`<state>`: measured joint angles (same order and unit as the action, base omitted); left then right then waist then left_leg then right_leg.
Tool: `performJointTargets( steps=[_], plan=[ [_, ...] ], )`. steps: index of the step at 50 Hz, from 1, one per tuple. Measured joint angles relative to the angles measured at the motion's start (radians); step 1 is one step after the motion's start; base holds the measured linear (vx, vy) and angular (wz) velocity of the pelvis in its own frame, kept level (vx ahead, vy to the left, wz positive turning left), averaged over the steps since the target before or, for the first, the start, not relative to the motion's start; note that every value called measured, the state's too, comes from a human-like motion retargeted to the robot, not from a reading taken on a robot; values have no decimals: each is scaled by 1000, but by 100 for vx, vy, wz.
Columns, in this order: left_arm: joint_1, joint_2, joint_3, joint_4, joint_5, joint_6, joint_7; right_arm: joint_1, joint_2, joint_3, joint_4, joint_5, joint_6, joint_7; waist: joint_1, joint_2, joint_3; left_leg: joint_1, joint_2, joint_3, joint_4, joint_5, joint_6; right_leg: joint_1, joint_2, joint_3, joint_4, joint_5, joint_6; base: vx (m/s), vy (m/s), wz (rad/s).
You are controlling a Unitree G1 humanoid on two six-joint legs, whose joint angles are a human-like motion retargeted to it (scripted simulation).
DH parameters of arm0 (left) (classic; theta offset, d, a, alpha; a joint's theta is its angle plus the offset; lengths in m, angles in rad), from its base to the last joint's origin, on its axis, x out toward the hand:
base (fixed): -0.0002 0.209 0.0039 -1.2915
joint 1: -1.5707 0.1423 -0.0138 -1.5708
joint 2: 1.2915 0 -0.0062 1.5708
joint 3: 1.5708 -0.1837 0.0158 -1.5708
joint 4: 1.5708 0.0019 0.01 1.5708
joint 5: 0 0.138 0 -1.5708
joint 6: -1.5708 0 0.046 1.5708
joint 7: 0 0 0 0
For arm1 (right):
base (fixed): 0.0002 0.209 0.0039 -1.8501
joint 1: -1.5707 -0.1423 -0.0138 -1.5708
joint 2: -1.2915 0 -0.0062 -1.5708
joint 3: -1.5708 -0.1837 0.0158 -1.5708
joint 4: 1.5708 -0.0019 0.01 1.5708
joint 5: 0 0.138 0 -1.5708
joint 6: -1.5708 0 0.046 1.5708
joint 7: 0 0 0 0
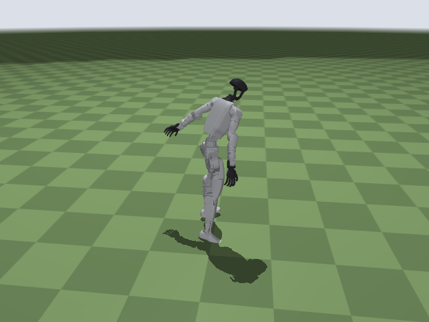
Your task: In place motions
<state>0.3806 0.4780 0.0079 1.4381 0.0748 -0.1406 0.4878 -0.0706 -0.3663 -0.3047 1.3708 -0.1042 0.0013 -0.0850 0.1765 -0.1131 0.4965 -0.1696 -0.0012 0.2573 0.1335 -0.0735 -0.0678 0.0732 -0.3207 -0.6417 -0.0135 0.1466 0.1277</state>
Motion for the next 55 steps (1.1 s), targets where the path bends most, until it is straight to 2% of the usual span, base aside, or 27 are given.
performJointTargets(
  steps=[4,8,12,15,21,27,31,35,36,41,46,50,55],
  plan=[
    [-7,-47,49,3,-36,-11,-75,-2,42,12,-14,29,-1,89,-60,-36,-83,67,41,51,24,28,-38,16,23,57,3,-21,-4,-2,5,-117],
    [-14,-92,85,-15,-22,-10,-131,-12,53,89,-37,45,12,143,-143,-44,-169,104,82,94,33,87,-67,5,53,118,4,-43,-11,-3,3,-94],
    [-34,-122,108,-35,-17,-12,-261,10,55,158,-49,5,9,136,-188,-39,-237,131,102,119,27,147,-64,5,80,149,1,-66,-18,-3,-6,-56],
    [-61,-135,116,-50,-29,-15,-299,42,65,192,-37,-41,8,121,-197,-38,-274,142,109,126,23,188,-50,9,95,172,0,-84,-24,1,-14,-28],
    [-133,-168,86,-63,-25,-27,-310,115,114,194,44,-80,18,102,-204,-45,-308,150,101,102,25,240,-25,39,107,177,-1,-116,-31,1,-15,17],
    [-176,-223,-5,-69,-6,7,-385,203,186,166,118,-6,22,95,-179,-40,-339,152,99,110,26,270,-50,67,112,157,-5,-134,-35,6,-6,32],
    [-172,-274,-39,-87,7,18,-366,221,220,175,129,27,23,96,-179,-31,-351,156,99,95,18,277,-79,78,113,152,-3,-139,-33,4,5,18],
    [-160,-303,-66,-93,35,23,-345,214,233,214,111,21,19,95,-222,-30,-357,150,110,46,36,240,-131,100,97,108,-2,-141,-25,3,12,51],
    [-154,-303,-73,-91,44,24,-340,212,232,225,104,12,18,94,-228,-27,-361,154,106,38,30,224,-128,102,96,102,-1,-141,-23,6,15,45],
    [-130,-291,-67,-69,77,28,-334,185,218,265,64,-39,19,94,-199,-4,-379,191,76,77,-19,123,-76,101,96,139,-2,-128,-15,9,21,-28],
    [-124,-281,-6,-31,55,34,-361,136,193,271,40,-78,41,125,-212,13,-406,207,45,141,-48,-7,-33,101,87,143,-1,-109,1,11,26,9],
    [-130,-271,43,-15,18,39,-390,119,181,264,21,-68,42,126,-204,16,-415,215,14,121,-60,-65,-39,114,71,130,-4,-79,7,18,32,8],
    [-150,-249,55,-27,17,41,-416,116,179,247,2,-12,22,127,-125,-6,-410,233,-50,120,-75,-118,-18,106,14,135,18,-24,0,18,34,-37]
  ],
)
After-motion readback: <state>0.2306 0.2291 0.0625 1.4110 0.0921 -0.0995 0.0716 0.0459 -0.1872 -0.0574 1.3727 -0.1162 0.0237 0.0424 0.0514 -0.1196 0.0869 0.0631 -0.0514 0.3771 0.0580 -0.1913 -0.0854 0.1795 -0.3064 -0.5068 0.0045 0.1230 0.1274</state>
